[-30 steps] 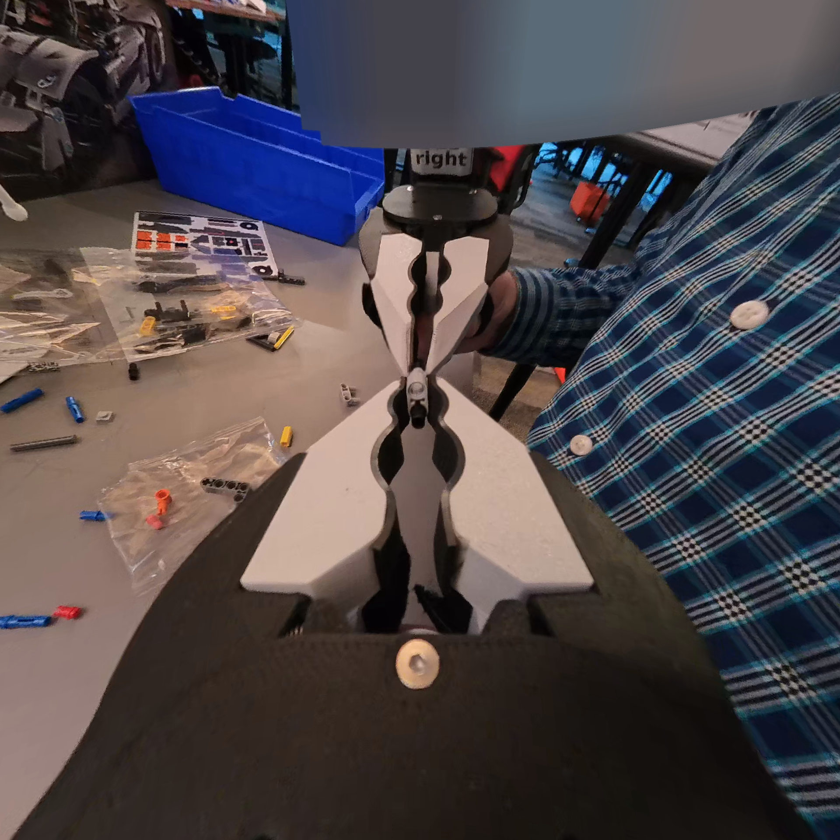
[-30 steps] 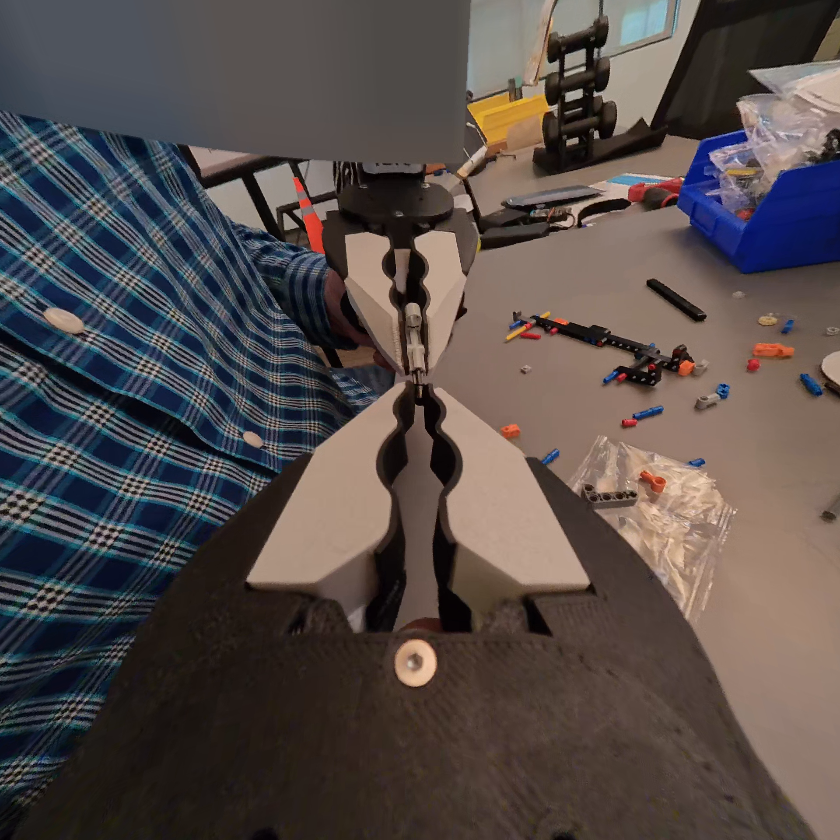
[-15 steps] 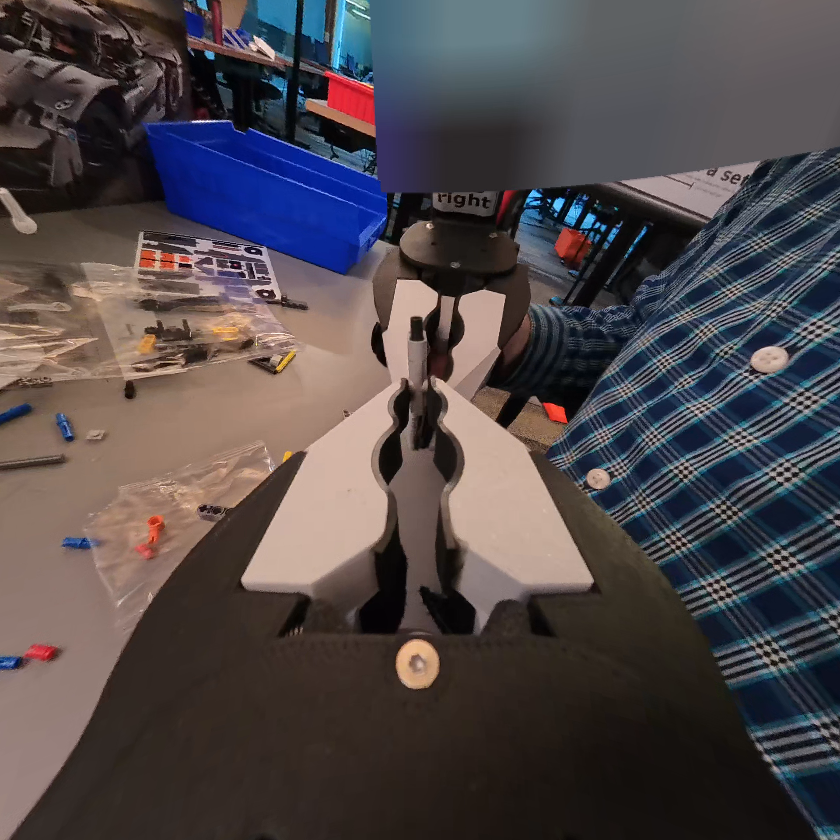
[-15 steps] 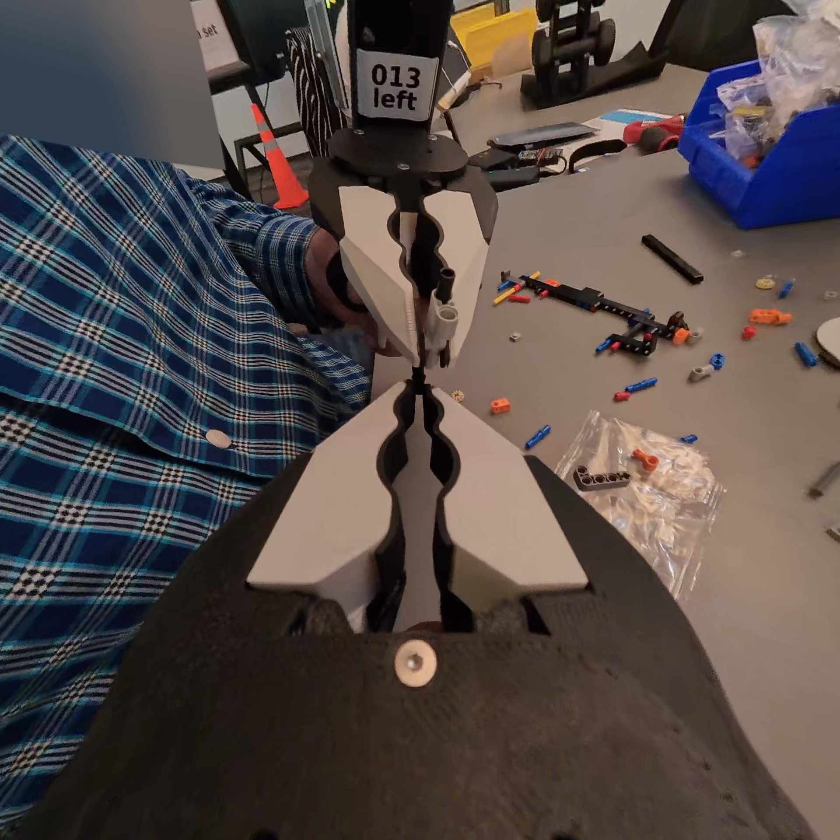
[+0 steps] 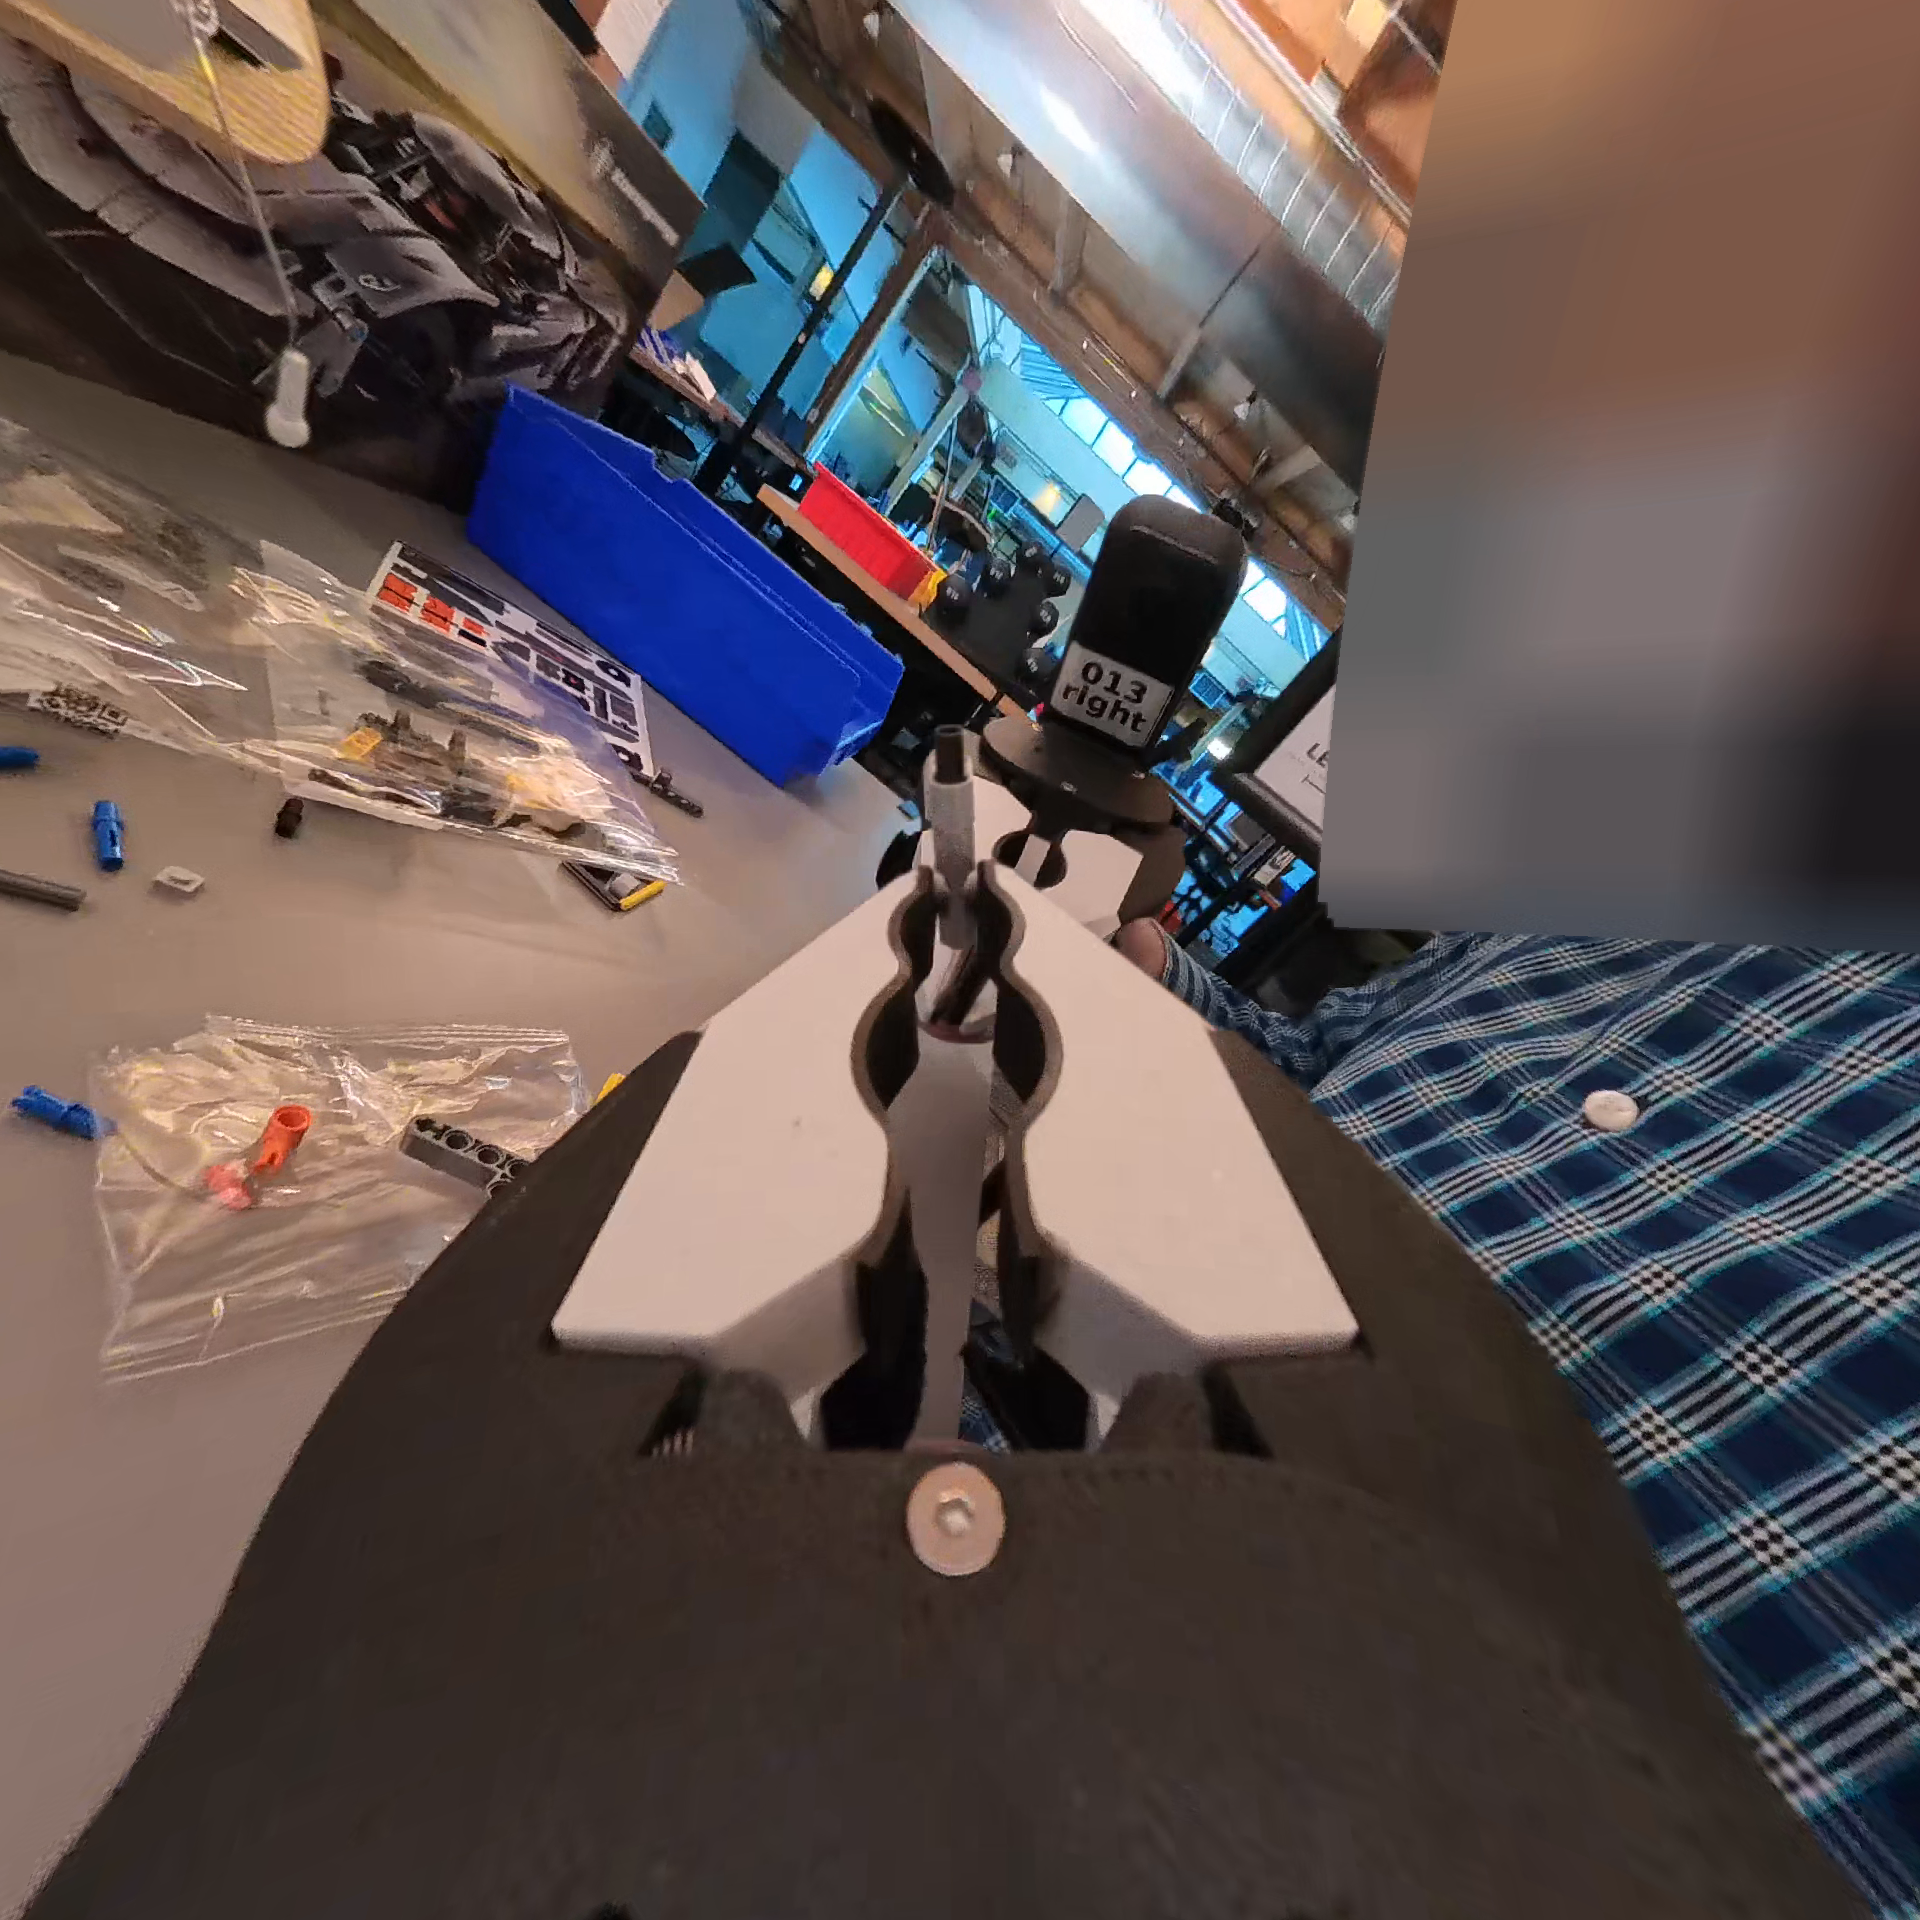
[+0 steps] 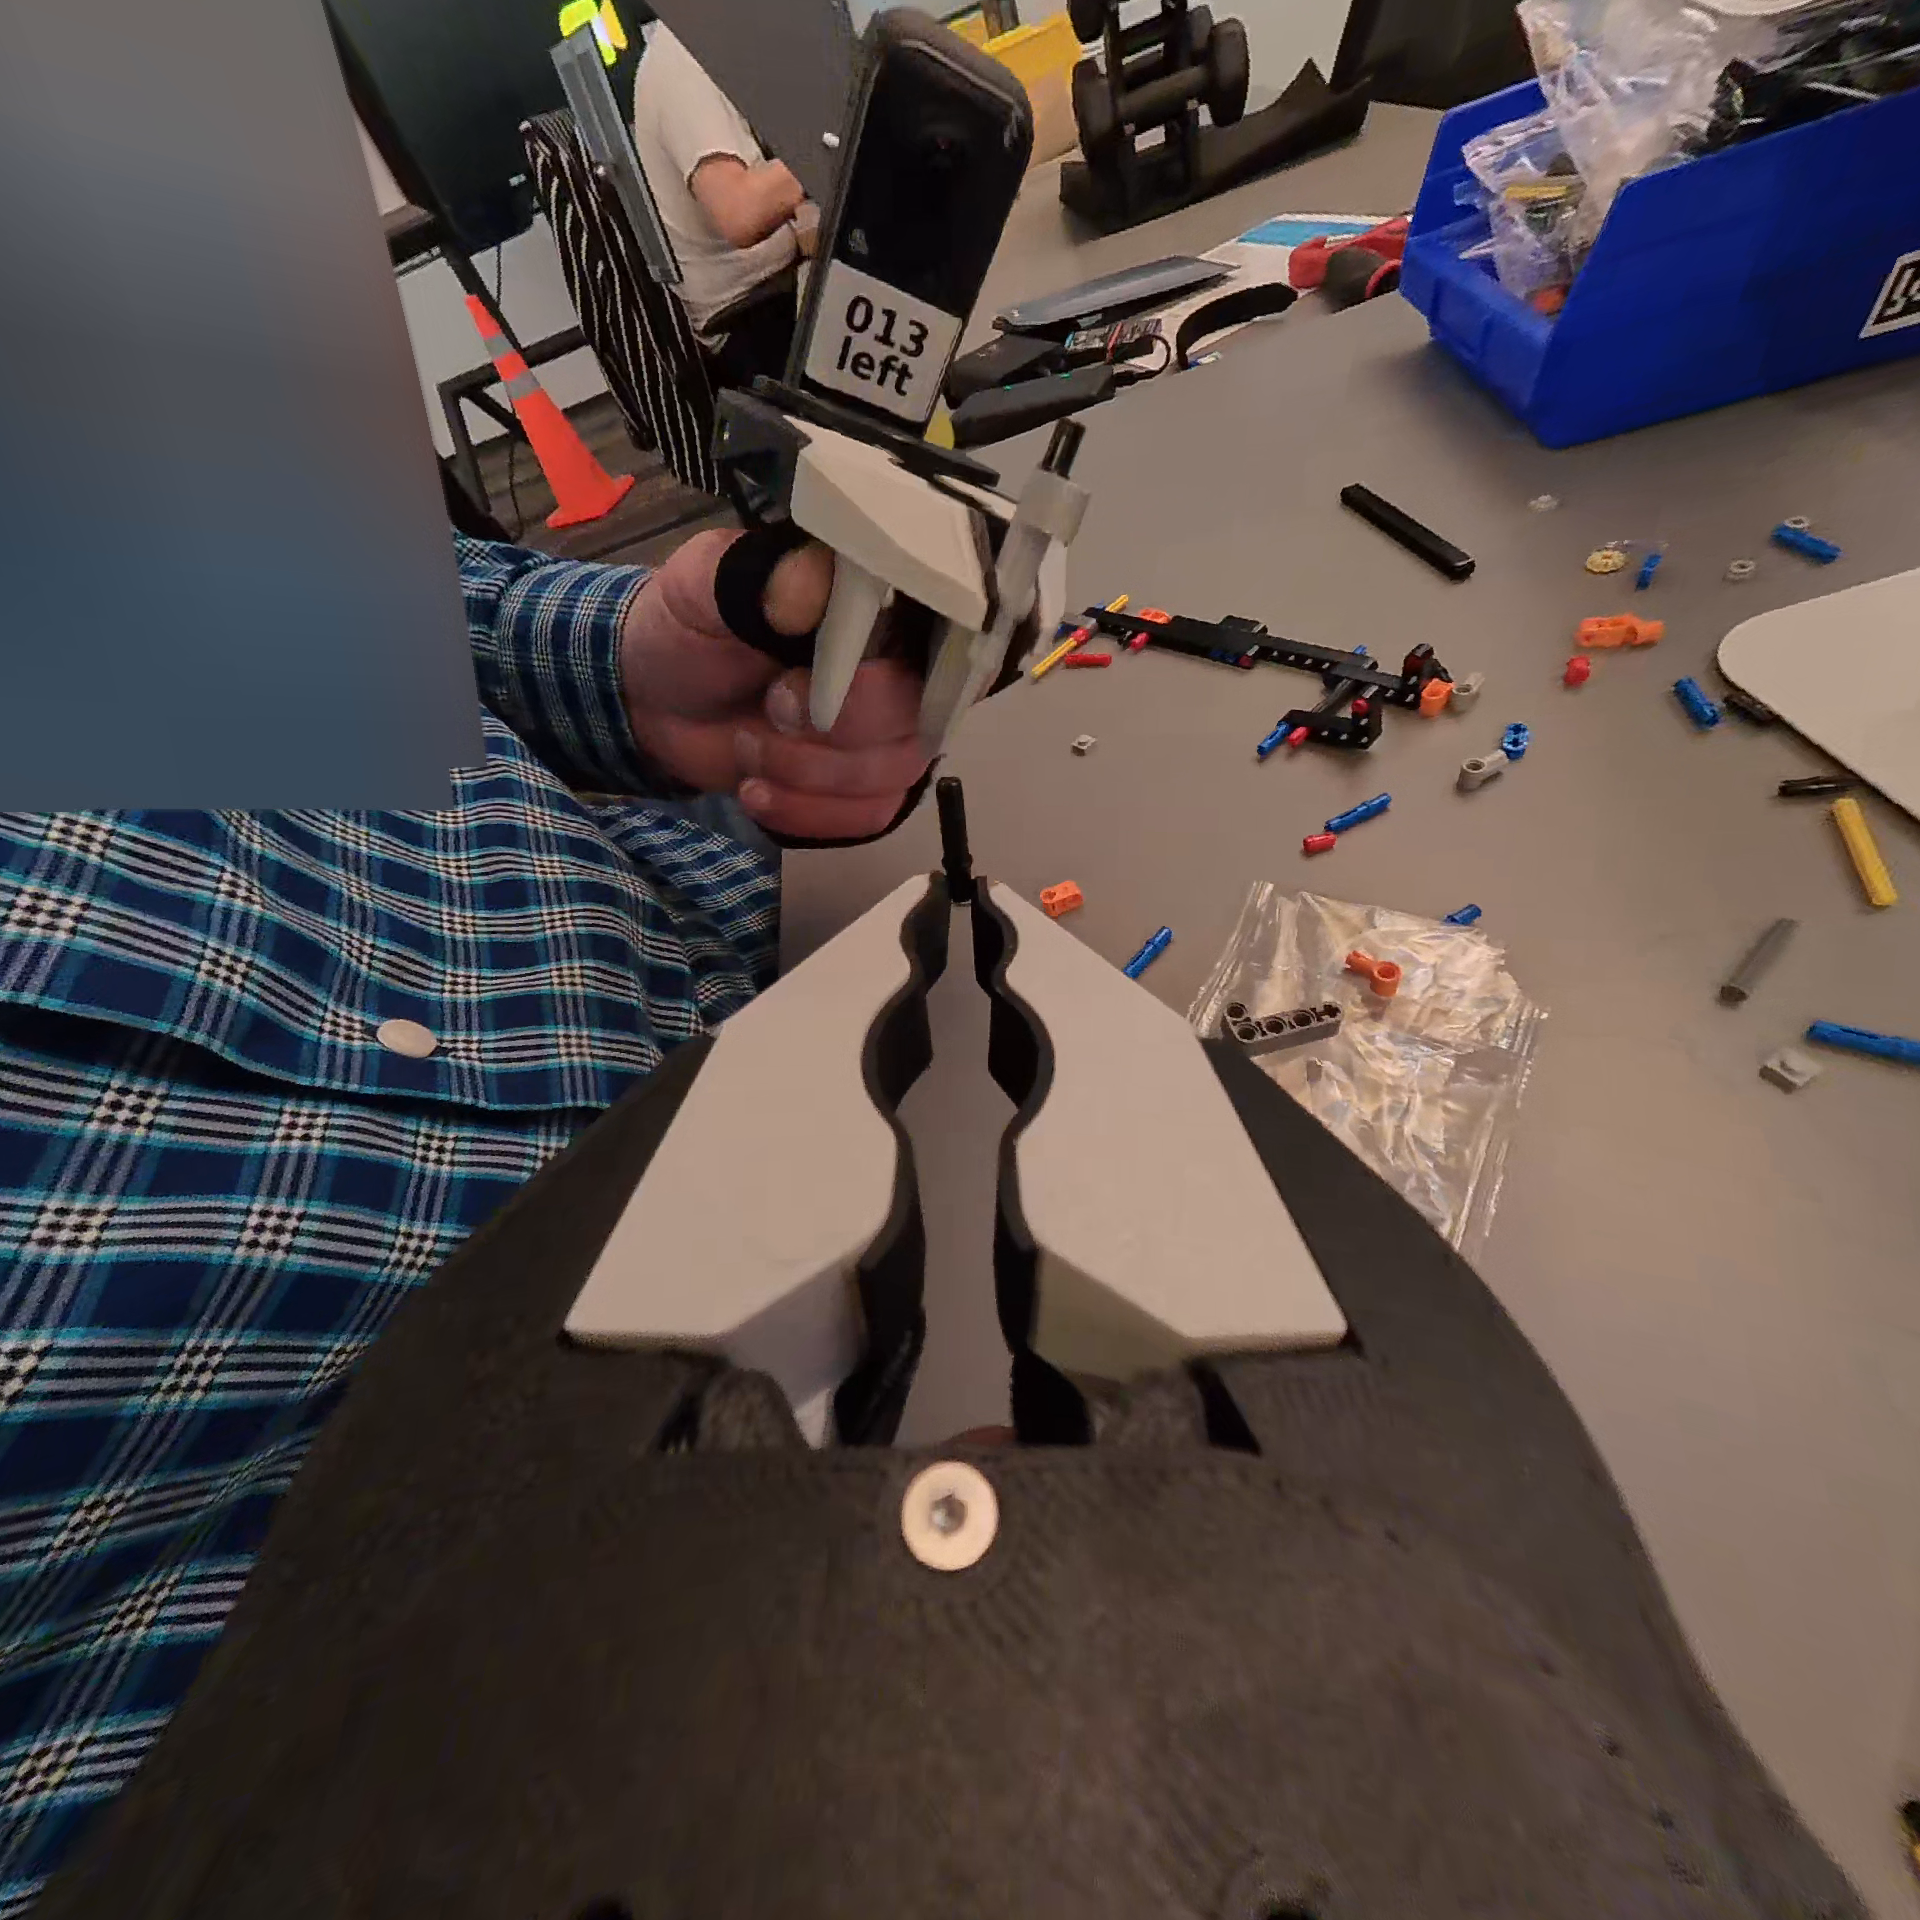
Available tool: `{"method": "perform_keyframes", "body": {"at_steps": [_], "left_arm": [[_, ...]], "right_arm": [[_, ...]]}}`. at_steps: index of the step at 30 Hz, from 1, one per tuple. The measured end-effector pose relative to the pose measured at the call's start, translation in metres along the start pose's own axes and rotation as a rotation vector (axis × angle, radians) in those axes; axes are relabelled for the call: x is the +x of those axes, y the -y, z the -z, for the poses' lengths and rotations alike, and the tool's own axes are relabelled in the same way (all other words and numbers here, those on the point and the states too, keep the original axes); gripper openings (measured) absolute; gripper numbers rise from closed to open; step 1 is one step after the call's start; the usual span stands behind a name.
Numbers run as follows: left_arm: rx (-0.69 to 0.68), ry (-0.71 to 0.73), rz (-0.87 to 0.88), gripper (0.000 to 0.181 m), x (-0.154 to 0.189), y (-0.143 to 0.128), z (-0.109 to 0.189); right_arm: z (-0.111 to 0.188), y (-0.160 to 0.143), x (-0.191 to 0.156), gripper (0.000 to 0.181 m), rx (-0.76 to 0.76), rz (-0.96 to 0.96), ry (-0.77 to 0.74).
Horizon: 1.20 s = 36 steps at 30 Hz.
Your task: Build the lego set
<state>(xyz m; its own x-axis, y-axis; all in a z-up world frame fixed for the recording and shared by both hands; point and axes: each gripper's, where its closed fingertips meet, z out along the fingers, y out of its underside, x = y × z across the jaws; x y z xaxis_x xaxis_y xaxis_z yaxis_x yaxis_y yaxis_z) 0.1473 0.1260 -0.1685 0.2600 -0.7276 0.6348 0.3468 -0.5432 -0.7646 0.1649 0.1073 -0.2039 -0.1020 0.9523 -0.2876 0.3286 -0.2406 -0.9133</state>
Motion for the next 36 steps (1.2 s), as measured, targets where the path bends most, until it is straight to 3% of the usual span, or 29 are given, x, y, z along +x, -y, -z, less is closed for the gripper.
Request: {"method": "perform_keyframes", "body": {"at_steps": [9, 14, 19, 26, 31, 36], "left_arm": [[0.128, -0.053, 0.216, 0.005, -0.012, 0.008, 0.005], [0.213, -0.079, 0.336, 0.005, -0.021, 0.015, 0.011], [0.127, 0.043, 0.252, 0.005, -0.032, 0.006, 0.013], [0.119, 0.075, 0.258, 0.005, -0.041, 0.003, 0.017], [0.121, 0.077, 0.272, 0.005, -0.046, 0.004, 0.019], [0.151, 0.059, 0.305, 0.005, -0.048, 0.009, 0.020]], "right_arm": [[-0.007, -0.018, 0.012, 0.002, -0.131, 0.008, -0.056], [-0.015, -0.016, 0.016, 0.002, -0.125, -0.072, -0.036], [-0.015, -0.040, 0.042, 0.002, -0.324, 0.040, -0.180], [-0.007, -0.073, 0.089, 0.003, -0.564, 0.133, -0.352], [-0.012, -0.084, 0.099, 0.017, -0.605, 0.122, -0.345], [-0.008, -0.065, 0.099, 0.024, -0.506, 0.102, -0.330]]}}
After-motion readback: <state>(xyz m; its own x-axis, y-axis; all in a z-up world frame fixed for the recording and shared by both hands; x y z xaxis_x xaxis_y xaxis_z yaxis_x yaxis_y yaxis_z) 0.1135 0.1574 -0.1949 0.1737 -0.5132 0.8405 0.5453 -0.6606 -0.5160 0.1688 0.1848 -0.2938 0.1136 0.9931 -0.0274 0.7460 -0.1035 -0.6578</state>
